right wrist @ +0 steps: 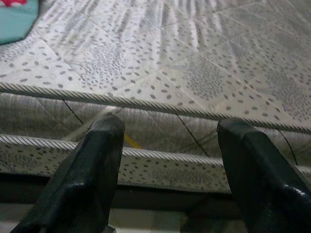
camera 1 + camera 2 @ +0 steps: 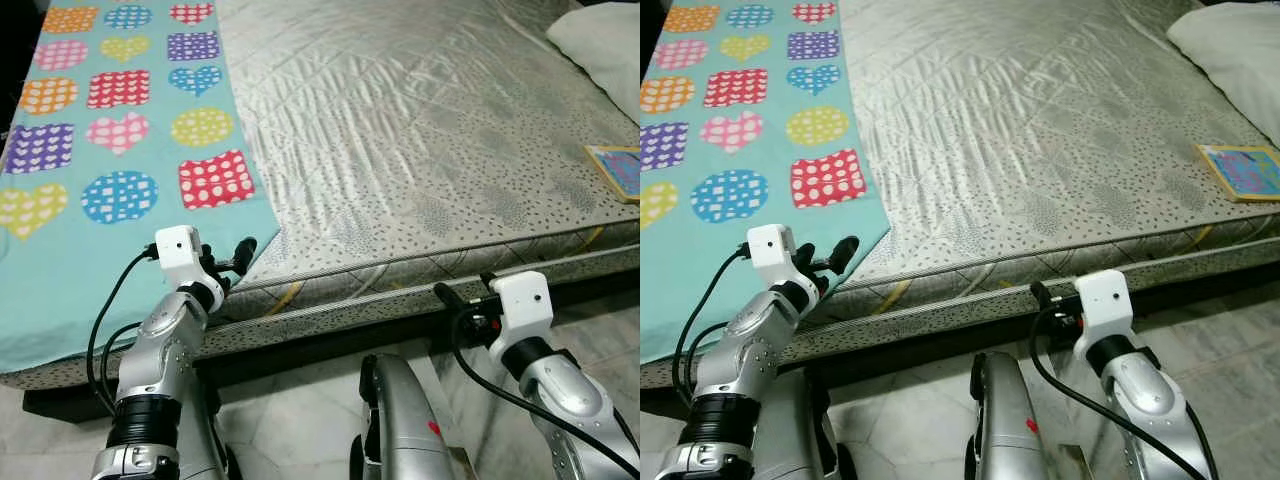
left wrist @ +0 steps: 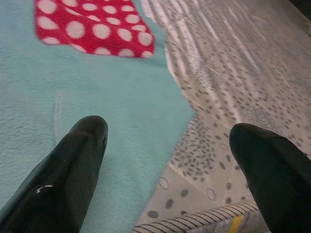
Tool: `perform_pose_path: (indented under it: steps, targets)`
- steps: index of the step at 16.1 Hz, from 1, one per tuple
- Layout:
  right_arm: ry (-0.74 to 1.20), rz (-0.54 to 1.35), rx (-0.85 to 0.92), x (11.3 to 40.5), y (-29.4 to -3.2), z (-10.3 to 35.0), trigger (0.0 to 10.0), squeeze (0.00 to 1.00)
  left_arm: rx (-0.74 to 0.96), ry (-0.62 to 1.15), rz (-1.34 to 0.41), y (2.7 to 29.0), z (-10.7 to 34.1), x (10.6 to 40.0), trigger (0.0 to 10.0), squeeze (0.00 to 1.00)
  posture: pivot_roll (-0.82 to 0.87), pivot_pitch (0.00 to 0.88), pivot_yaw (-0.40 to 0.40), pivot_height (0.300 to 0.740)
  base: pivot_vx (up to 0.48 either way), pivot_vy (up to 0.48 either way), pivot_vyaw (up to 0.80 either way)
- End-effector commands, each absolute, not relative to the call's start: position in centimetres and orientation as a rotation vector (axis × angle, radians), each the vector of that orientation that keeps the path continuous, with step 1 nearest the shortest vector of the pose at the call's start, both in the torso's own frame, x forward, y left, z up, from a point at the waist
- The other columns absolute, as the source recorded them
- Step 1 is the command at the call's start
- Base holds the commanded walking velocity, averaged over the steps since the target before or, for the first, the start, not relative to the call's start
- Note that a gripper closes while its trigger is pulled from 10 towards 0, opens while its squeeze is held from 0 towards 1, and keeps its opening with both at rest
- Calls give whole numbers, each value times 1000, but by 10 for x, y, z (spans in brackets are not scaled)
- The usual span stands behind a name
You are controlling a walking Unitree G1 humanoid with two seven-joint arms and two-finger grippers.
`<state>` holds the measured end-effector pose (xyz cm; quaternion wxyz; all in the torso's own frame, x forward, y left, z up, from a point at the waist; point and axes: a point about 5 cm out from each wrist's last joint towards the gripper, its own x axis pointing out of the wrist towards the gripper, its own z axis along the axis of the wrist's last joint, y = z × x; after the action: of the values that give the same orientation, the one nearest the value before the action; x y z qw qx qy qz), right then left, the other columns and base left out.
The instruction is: Clean up the room
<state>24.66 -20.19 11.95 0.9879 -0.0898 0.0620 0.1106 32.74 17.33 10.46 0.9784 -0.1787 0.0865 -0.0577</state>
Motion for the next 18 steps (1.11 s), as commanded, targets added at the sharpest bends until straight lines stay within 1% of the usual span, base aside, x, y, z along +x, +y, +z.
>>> perform_pose_path:
  steps: [1,3,6,9,10,11,12,13,15,16,17,18]
  targets:
    - [128,203,-189,243,-208,122,10000,0,-359,171,-42,183,100,325,10000,0,-260,204,-54,527,0,0,0]
    - [133,203,-190,242,-209,122,10000,0,-360,149,1,189,99,323,10000,0,-256,203,-55,527,0,0,0]
    - [135,204,-191,243,-209,122,10000,0,-356,162,39,200,93,318,10000,0,-251,203,-56,527,0,0,0]
    - [133,204,-194,244,-209,123,10000,0,-364,183,33,205,91,325,10000,0,-257,198,-56,527,0,0,0]
    - [132,202,-196,243,-210,123,10000,0,-369,191,28,206,90,328,8784,0,-257,198,-56,527,0,0,0]
    - [132,199,-199,243,-211,124,10000,0,-378,202,26,206,88,331,7961,0,-257,198,-56,527,0,0,0]
    - [131,197,-200,243,-212,124,10000,0,-383,208,29,207,86,332,4902,0,-269,195,-56,527,0,0,0]
    - [130,193,-203,243,-213,125,10000,0,-383,221,25,206,85,334,3490,0,-269,195,-56,527,0,0,0]
    - [128,190,-207,243,-214,126,10000,0,-378,271,-10,203,77,336,2118,0,-269,195,-56,527,0,0,0]
    - [126,189,-209,244,-215,127,10000,0,-375,286,-19,202,75,336,941,0,-269,195,-56,527,0,0,0]
    - [125,187,-212,245,-216,127,10000,0,-371,301,-28,201,73,337,0,0,-277,187,-59,527,0,0,0]
    - [123,184,-215,246,-216,128,10000,0,-373,307,-25,201,72,338,0,0,-277,185,-59,527,0,0,0]
